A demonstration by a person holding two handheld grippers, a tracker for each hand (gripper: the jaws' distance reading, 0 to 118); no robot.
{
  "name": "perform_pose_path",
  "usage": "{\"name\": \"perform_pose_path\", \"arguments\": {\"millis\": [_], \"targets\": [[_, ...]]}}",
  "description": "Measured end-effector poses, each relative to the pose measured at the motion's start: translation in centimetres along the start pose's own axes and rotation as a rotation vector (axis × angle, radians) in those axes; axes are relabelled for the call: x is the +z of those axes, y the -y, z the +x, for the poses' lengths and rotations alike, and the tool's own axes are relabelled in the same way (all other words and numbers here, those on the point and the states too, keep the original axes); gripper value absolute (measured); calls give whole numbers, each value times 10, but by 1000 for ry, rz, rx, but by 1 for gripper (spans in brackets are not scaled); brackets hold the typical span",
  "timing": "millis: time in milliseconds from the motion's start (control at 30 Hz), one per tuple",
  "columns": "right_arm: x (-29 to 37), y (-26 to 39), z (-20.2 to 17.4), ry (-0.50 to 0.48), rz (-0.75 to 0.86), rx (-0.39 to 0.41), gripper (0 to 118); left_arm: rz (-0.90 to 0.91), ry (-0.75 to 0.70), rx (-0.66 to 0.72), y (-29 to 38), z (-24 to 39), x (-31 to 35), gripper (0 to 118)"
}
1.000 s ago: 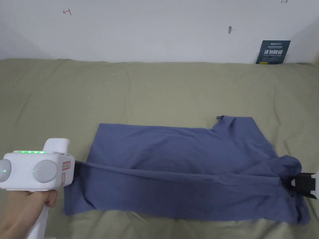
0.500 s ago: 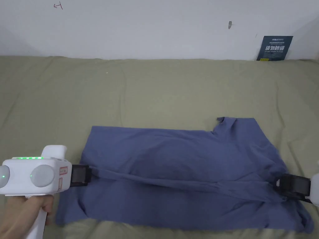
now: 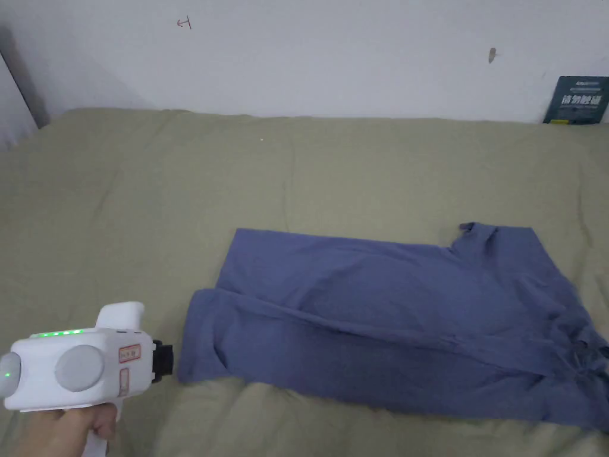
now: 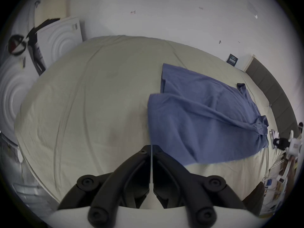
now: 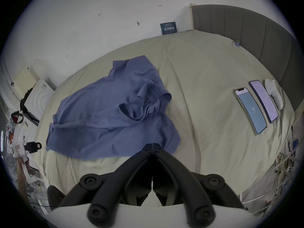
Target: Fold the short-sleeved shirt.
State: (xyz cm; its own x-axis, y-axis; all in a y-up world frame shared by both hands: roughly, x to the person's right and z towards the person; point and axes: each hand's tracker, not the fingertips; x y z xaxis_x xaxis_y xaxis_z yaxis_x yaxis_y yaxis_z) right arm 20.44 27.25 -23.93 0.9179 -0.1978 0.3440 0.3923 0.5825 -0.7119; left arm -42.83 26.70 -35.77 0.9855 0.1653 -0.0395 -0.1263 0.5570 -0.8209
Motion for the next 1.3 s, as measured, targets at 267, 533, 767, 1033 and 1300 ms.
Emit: {"name": "perform_pose_path", "arguments": {"millis": [267,533,767,1033,1300], "targets": [[-9,2,-1,-22,-37,16,0,-76,37,20,-3,-5,-36,115],[-20,0,-2,-16,-67,31,0,-36,-21,-86,-14,22,-50,7],[-37,-12,-4,27,-83,76,40,-58,-20,-99,-17,25,-38,7],[-61,-20,-17,9,-106,90,111,-65,-31,-111,-22,23,-43,7],[-63,-24,-17,-53,-142,201,13,-92,-40,-115,-22,23,-45,7]]}}
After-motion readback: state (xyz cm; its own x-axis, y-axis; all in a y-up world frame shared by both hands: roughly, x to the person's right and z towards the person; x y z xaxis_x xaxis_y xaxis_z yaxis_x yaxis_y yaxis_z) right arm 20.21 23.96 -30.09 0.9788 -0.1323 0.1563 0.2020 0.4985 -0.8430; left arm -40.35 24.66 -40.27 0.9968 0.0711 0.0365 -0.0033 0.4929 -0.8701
